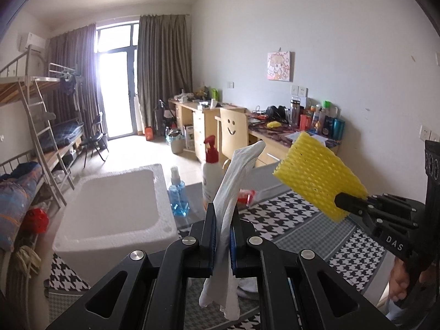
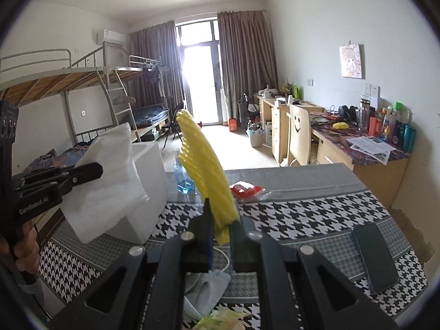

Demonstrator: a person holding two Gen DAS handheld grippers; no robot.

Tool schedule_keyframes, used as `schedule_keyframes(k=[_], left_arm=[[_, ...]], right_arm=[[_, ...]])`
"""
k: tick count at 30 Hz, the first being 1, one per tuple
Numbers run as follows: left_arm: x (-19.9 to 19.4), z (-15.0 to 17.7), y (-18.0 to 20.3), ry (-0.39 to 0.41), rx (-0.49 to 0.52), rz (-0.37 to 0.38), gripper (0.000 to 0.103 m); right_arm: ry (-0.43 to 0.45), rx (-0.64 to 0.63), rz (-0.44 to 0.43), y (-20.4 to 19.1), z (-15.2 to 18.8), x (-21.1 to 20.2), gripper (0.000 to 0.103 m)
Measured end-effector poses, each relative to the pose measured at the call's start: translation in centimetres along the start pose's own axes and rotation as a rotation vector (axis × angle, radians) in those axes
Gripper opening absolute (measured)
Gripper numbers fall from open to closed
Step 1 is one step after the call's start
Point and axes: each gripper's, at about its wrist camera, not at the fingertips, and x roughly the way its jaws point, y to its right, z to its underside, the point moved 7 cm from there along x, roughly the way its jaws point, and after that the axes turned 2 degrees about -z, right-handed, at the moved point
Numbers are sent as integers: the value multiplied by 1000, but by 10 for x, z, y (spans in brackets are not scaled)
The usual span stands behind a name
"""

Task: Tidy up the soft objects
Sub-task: 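Lift and carry the tissue and mesh sleeve toward the white foam box, then open the left tool over the foam box to drop the tissue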

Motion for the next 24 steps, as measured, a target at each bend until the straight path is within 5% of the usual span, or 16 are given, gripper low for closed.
schedule_keyframes(k=[12,24], left_arm=[[-3,-24,-8,43,-3,-41,9],[-1,-45,-46,86,-66,-158,9]], right_arm=[[15,-6,-8,-8,-23,7,12],[41,-18,-52,-21,-44,15,12]])
